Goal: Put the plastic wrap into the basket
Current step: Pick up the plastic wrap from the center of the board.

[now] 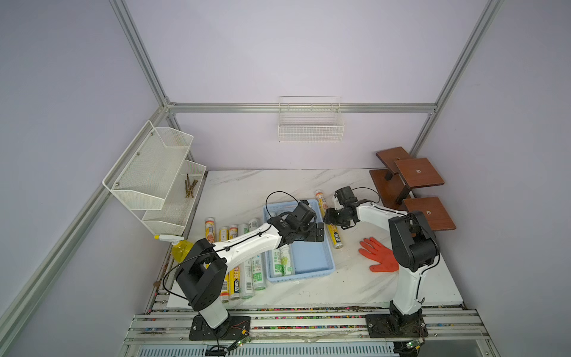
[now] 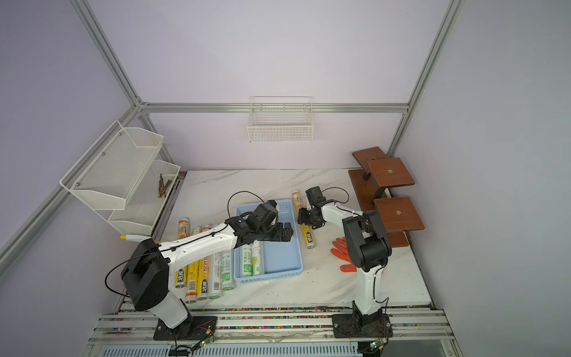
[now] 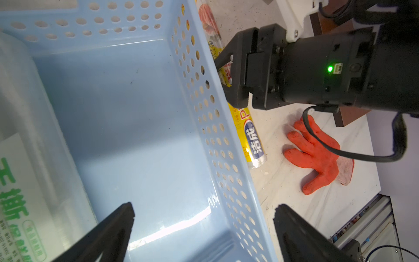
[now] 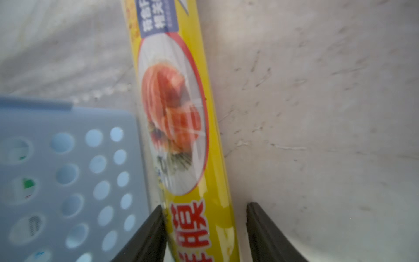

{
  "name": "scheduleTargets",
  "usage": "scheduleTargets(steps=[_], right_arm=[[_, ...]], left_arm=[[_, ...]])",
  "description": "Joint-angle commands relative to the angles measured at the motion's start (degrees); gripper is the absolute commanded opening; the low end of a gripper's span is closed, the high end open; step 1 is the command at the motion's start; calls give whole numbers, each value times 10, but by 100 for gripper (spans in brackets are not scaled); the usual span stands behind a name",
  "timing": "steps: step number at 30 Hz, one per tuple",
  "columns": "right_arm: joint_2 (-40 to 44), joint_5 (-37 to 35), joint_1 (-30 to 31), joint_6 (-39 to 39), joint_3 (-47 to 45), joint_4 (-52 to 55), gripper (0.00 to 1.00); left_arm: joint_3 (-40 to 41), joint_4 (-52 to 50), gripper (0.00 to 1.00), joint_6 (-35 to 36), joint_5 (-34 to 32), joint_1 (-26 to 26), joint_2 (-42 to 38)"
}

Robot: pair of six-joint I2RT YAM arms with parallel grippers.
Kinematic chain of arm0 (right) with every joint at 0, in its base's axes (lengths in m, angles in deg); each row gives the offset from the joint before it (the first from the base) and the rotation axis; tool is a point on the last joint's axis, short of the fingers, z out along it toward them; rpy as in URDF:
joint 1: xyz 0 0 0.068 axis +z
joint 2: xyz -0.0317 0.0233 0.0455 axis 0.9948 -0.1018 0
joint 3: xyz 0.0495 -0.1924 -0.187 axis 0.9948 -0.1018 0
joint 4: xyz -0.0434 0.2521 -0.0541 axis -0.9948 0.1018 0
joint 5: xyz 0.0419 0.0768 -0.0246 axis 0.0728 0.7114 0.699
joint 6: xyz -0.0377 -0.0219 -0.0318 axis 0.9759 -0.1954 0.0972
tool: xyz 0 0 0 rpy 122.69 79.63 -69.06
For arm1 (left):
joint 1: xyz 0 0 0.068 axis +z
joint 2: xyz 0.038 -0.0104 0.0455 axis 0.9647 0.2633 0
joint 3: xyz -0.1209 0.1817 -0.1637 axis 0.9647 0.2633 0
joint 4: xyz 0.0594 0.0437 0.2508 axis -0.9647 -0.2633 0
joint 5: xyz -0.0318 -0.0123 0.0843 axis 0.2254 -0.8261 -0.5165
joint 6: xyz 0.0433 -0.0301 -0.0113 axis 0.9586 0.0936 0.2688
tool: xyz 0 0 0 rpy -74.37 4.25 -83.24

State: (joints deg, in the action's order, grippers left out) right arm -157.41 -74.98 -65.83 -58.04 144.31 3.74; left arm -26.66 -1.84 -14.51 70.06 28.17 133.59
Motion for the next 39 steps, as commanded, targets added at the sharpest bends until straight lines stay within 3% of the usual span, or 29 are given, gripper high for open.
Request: scheduleTargets(steps=[1,15,28,33,39], right_arm=[[2,-107,-2,30,-3,64,59],[-125,-107,-2,126,174,187,64],[-77,-105,-1,100,82,142,49],[-19,-116,-1,85,45,121,37],[45,-127,-1,58,32,115,33]], left_arm=[[-25,6,100,-7,9,1,6],[-29,3,100,-4,2,1,5],[21,7,100,-10,-21,1,-55],[56,13,100,-8,-19,1,-102],[78,3,100,0,-25,1,-130]])
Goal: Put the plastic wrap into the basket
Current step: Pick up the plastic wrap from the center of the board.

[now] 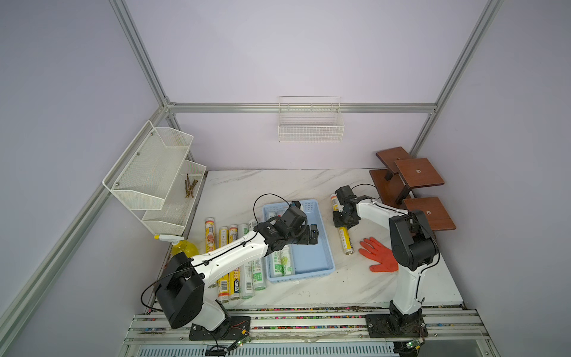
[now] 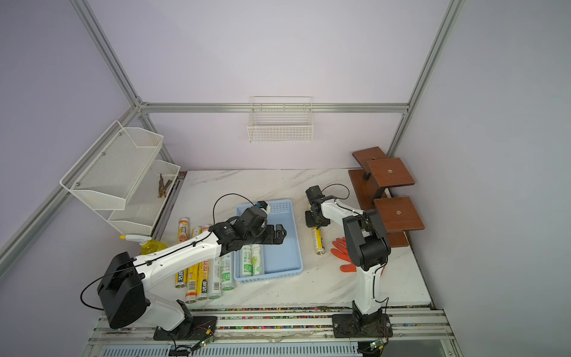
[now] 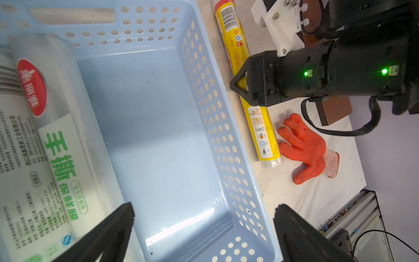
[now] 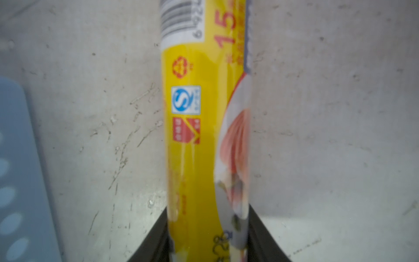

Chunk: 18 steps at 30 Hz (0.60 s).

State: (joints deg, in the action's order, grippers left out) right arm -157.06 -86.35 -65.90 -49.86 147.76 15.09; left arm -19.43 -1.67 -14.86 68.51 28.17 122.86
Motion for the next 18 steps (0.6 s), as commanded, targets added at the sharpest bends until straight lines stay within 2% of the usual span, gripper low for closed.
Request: scheduleTargets(steps=[1,11,18], right_arm=[[53,-12,-1,-27,-5,-2,33],[147,41,-1,-52,6,9,32],[195,102,-1,-69,13,13,32]], left_arm=[[7,1,100,5,-11,1,-25],[-1,-1,100,14,-31,3,-30],[11,8,100,9,-53,3,-68]])
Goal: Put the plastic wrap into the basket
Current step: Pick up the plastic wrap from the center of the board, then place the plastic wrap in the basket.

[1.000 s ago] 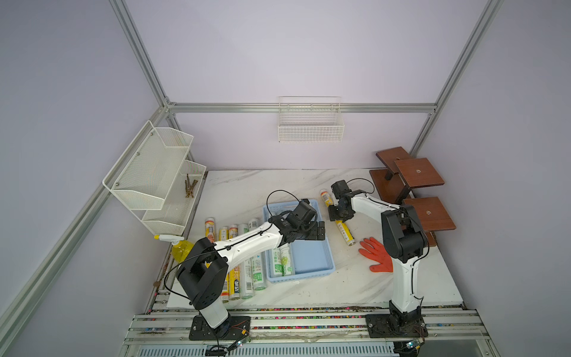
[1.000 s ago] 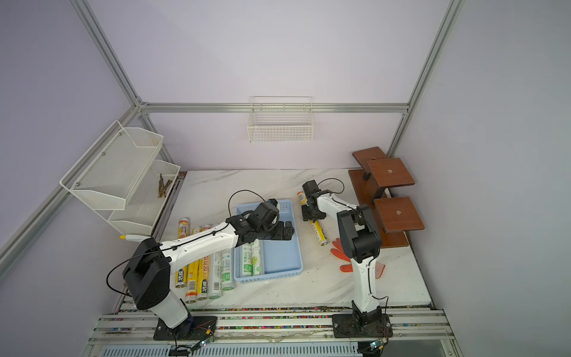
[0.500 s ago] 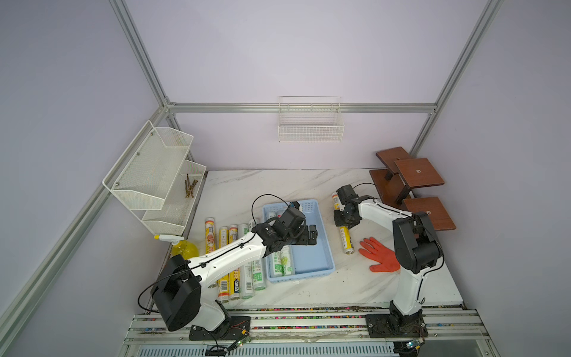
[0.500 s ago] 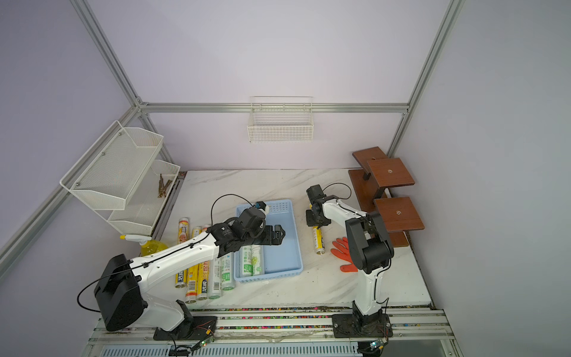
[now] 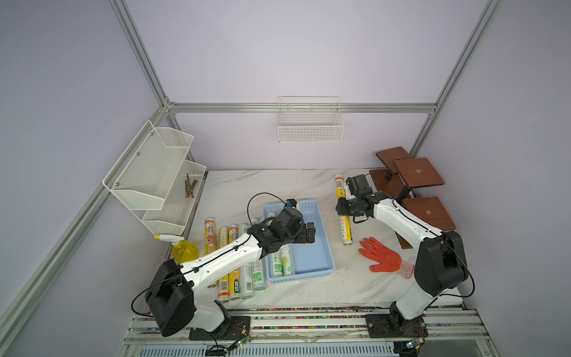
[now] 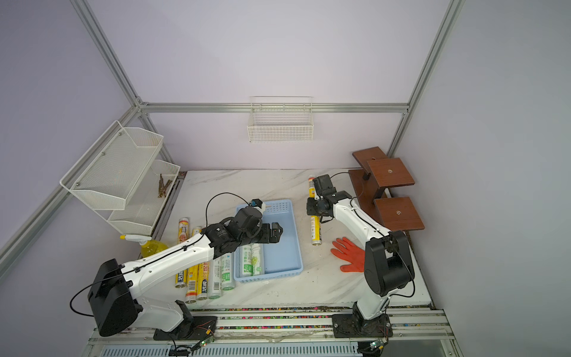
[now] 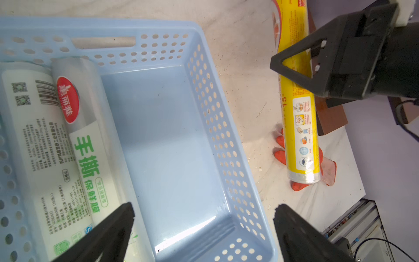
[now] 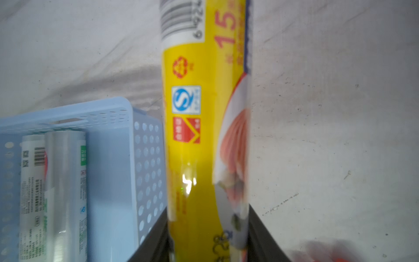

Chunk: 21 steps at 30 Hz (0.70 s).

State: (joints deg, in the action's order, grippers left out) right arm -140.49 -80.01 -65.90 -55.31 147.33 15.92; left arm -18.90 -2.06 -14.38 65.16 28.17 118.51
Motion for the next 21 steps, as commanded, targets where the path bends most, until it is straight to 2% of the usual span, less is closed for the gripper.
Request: scheduleTargets(steps=[1,13,21], right_arm=[[36,53,-1,-16,16,1,32],[90,194,6,-96,-33,-77,32],[101,239,44,-163,-75,-151,32]], left_arm=[[9,15,100,5,-22,3,-26],[24,14,100,-6,-33,4,-49],[62,4,100,-15,-75,6,-103]])
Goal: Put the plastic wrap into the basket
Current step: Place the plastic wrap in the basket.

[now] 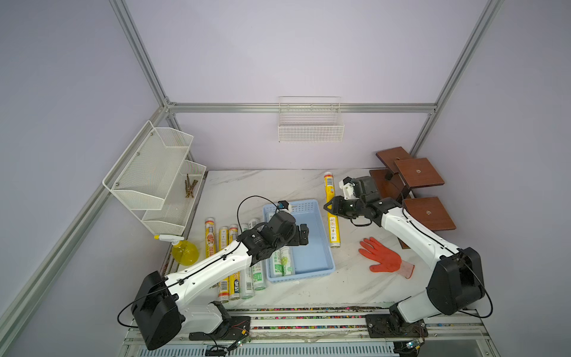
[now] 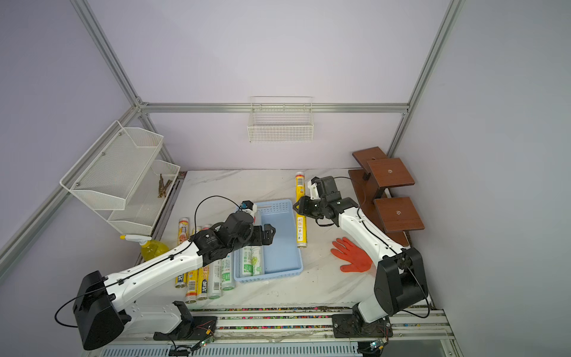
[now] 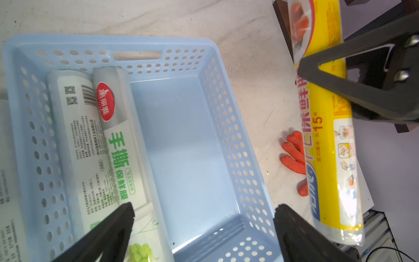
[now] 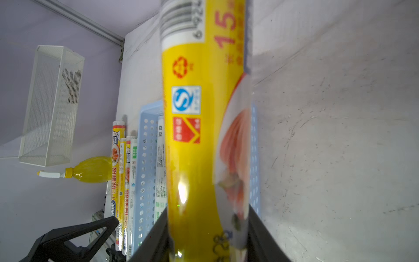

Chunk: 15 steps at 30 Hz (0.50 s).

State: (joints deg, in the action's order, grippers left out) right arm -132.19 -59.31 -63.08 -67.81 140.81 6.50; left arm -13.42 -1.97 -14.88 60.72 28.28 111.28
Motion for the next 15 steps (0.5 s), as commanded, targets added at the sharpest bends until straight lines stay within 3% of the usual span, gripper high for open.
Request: scheduleTargets(steps=[1,8,13,15], right_arm=[[18,35,25,-46,-16,-68,32],[2,-11,71,-76,-34,-108,32],[-48,50,86,-108,-52,-153,32],[-65,43,103,-106,-50,-153,32]], left_arm=[[13,3,100,-12,-40,6,-39],[51,-9,100,-32,-81,18,-93],[78,1,100,-41,-75,28,-116],[82,0,100,-42,-71,31,-117]])
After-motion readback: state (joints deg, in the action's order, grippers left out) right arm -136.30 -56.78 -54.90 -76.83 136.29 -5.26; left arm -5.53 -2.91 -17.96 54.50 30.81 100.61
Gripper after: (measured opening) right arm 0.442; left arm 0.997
